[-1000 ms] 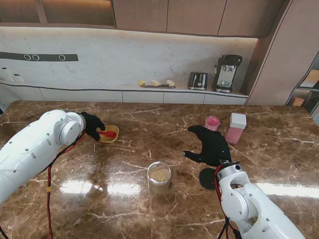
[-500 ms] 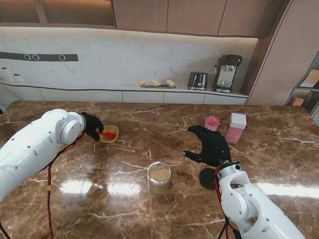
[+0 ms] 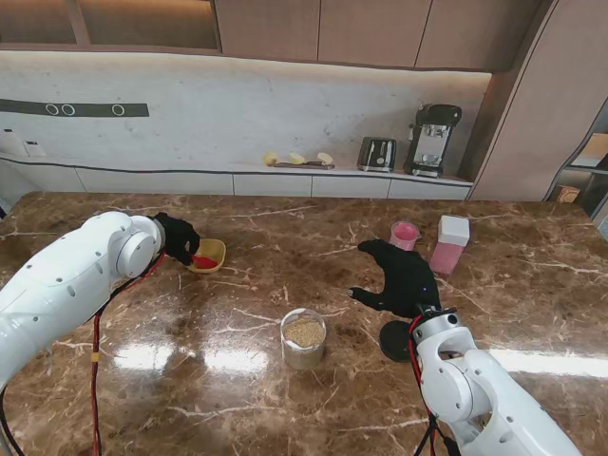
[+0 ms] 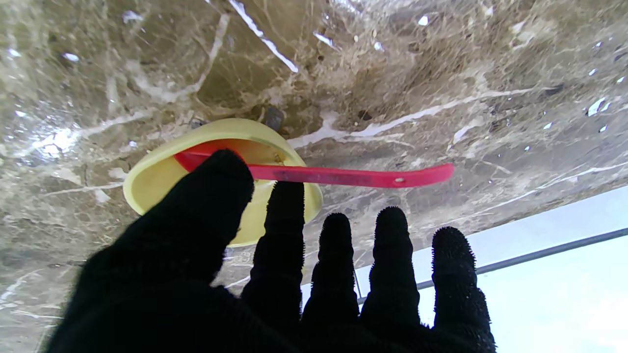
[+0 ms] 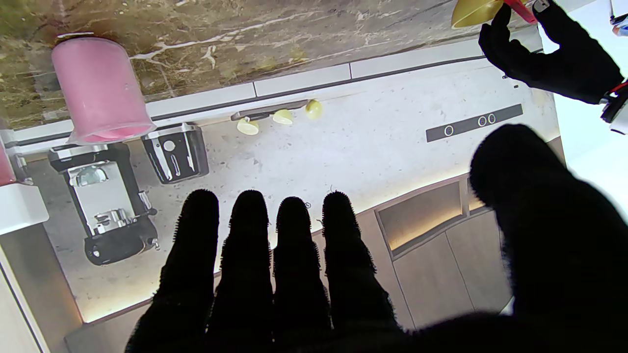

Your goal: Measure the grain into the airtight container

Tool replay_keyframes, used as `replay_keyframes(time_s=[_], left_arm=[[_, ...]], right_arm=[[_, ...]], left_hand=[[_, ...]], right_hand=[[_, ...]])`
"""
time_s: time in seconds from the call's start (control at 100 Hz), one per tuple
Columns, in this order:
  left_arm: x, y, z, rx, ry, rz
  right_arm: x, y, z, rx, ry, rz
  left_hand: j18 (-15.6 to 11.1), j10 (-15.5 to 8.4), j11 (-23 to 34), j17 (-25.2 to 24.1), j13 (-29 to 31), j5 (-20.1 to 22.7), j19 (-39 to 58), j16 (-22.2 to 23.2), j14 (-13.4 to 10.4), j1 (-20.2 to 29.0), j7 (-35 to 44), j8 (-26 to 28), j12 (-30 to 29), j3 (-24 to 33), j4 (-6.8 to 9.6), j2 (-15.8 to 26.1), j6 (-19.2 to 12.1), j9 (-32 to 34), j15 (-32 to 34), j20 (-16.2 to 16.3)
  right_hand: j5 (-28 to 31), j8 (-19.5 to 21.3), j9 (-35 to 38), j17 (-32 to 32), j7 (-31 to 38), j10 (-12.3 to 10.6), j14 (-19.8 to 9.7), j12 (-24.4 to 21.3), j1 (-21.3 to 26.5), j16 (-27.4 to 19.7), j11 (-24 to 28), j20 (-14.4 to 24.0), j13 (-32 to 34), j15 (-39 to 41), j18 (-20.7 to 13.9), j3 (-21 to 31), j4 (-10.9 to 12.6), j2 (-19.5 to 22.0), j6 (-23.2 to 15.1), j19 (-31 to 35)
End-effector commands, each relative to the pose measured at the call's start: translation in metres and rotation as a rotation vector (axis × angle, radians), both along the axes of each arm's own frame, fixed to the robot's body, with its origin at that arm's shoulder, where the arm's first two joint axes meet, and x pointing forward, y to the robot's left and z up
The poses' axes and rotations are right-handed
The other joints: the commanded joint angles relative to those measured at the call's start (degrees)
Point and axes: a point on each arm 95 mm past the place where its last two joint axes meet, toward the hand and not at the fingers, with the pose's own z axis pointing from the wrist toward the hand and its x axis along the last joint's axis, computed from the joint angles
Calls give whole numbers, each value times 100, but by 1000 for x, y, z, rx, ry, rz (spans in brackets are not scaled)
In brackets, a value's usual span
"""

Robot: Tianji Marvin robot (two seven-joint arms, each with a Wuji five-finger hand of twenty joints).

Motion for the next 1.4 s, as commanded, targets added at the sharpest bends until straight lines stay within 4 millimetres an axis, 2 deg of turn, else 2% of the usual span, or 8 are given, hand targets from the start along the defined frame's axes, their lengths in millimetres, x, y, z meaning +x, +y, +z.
replay_keyframes(time_s=[0.0, 0.14, 0.31, 0.71, 1.02, 1.39], left_arm=[[1, 0, -2, 0, -10, 4], [2, 1, -3, 7, -21, -8], [5, 0, -5, 6, -33, -26], [8, -1, -7, 25, -62, -50], [10, -4, -12, 25, -55, -59], [12, -3, -13, 18, -65, -74]], right_arm=[[-2, 0, -5, -3, 25, -1], [-1, 1, -5, -5, 27, 1], [-1, 2, -5, -10, 33, 5], [0, 2, -6, -11, 37, 3], [2, 1, -7, -10, 37, -1], [3, 1, -9, -10, 36, 0]], left_hand=[[-35, -56, 156, -107, -155, -108, 147, -32, 64, 131, 259, 266, -74, 117, -149, -79, -157, -75, 111, 28], [-32, -65, 199, -84, -116, -106, 186, -26, 57, 177, 316, 362, -67, 122, -157, -150, -168, 4, 144, 32], [-25, -87, 260, -50, -44, -117, 274, -20, 68, 300, 694, 681, -56, 139, -281, -375, -297, 97, 206, 23], [4, -95, 374, 69, 128, -69, 534, 3, 100, 650, 1548, 1262, -32, -43, -303, -686, -550, 319, 334, 43], [20, -111, 392, 44, 166, -26, 548, -4, 103, 745, 1925, 1495, -35, -198, -269, -688, -679, 368, 356, 11], [20, -132, 446, 77, 245, 318, 584, 6, 116, 934, 2197, 1624, -22, -183, -264, -581, -765, 497, 396, 3]], right_hand=[[-12, 0, -146, 13, 20, 5, 20, -22, -178, 87, -18, 57, 41, 27, 34, 112, 139, 64, -37, 64], [-13, 2, -145, 17, 20, -2, 22, -22, -174, 89, -15, 60, 44, 30, 42, 119, 136, 64, -47, 66], [-17, 2, -148, 15, 18, 2, 27, -25, -180, 87, -14, 62, 36, 27, 44, 125, 133, 68, -52, 67], [-18, 3, -156, 17, 14, 5, 28, -28, -175, 87, -16, 69, 34, 28, 50, 137, 131, 67, -69, 71], [-16, 3, -165, 23, 11, 8, 53, -28, -170, 100, -14, 88, 30, 42, 72, 162, 132, 77, -87, 89], [-16, 6, -161, 32, 10, 9, 56, -25, -166, 119, -10, 107, 37, 60, 79, 211, 125, 85, -88, 99]])
